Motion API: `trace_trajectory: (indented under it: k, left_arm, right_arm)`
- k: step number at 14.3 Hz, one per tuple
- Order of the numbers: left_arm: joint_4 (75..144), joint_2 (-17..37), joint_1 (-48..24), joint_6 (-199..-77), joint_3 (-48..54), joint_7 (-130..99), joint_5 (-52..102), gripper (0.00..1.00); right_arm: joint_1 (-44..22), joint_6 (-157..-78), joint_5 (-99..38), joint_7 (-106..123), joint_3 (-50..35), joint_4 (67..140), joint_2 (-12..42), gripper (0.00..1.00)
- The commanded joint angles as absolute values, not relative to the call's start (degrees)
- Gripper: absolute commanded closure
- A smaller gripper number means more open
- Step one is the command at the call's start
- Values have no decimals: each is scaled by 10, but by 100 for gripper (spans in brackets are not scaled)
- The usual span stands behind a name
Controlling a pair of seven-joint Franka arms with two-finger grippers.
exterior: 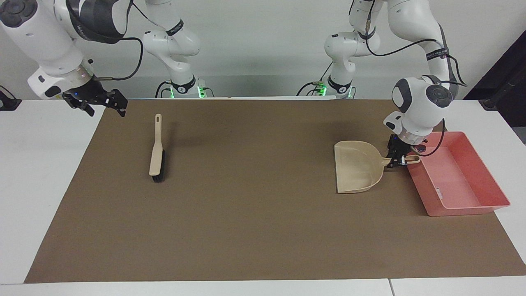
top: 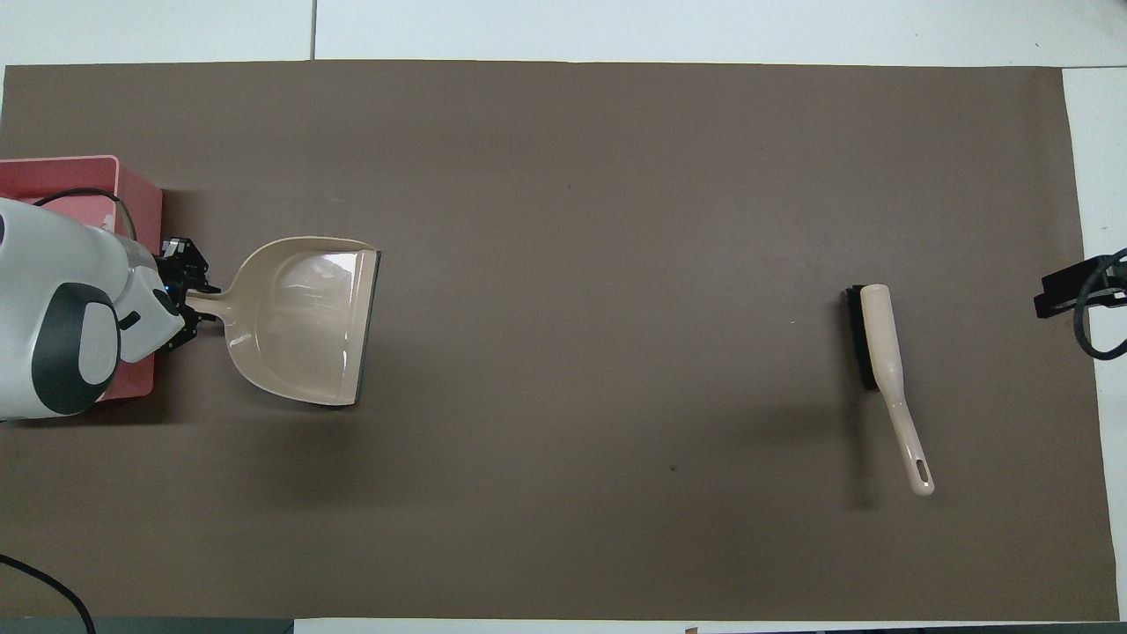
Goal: Clean e-waste and dump in bin
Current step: 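Set the dustpan down beside the bin while the right gripper withdraws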
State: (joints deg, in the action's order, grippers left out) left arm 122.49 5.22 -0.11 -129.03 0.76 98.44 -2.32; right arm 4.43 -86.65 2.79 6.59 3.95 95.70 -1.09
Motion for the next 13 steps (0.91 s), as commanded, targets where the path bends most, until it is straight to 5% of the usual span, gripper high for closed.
trace_trajectory:
  k: [1, 3, 4, 5, 7, 8, 13]
  left_arm:
    - [1245, 45, -23, -1318, 4, 934, -14, 96]
    - [1244, 45, -26, -1314, 3, 922, -14, 91]
    - [1243, 45, -26, -1312, 3, 918, -14, 78]
    - [1239, 44, -30, -1311, 3, 908, -14, 64]
    - [1238, 38, -34, -1304, 3, 844, -14, 14]
    - [1235, 33, -34, -1292, 3, 821, -14, 2]
    - [1232, -66, -26, -1177, -1, 689, -14, 2]
  right_arm:
    - [46, -850, 35, 73, 41, 956, -43, 1]
    - [42, -854, 34, 72, 38, 959, -44, 1]
    - [41, -854, 33, 72, 37, 958, -43, 1]
    - [42, -855, 33, 72, 37, 957, -43, 1]
    - [42, -858, 37, 73, 37, 955, -40, 1]
    - [42, -856, 37, 73, 37, 956, -41, 1]
    - [36, -862, 40, 72, 34, 946, -34, 1]
